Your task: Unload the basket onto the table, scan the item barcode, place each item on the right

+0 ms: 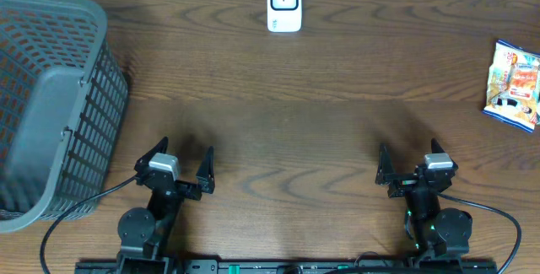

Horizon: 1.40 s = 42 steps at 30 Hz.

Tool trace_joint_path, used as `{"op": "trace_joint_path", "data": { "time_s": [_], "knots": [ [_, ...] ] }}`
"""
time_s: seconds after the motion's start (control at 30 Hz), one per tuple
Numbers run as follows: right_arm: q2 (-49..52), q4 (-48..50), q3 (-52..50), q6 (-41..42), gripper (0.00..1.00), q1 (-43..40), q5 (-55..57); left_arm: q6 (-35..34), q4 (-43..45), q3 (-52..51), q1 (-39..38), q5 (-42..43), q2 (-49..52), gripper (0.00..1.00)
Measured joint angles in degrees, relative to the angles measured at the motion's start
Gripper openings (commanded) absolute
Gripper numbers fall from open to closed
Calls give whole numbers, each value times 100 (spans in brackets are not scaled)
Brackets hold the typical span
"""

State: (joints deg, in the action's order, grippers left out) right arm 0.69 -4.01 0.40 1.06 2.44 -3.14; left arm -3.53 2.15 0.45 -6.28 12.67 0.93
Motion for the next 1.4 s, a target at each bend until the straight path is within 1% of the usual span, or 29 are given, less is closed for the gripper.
{"op": "trace_joint_path", "data": {
  "time_s": [0.17,0.57,0.87,1.0,1.23,1.4],
  "knots": [
    [0,2,0,0,99,0,-2,66,-216,24,59,-39,-31,98],
    [0,2,0,0,99,0,-2,87,-291,48,127,-232,-31,98],
    [0,2,0,0,99,0,0,404,-319,57,354,-297,-31,98],
    [0,2,0,0,99,0,-2,448,-345,66,455,-455,-31,98],
    [0,0,0,0,99,0,0,463,-417,79,328,-938,-31,98],
    [0,0,0,0,99,0,0,404,-420,81,317,-1010,-31,98]
  ]
}}
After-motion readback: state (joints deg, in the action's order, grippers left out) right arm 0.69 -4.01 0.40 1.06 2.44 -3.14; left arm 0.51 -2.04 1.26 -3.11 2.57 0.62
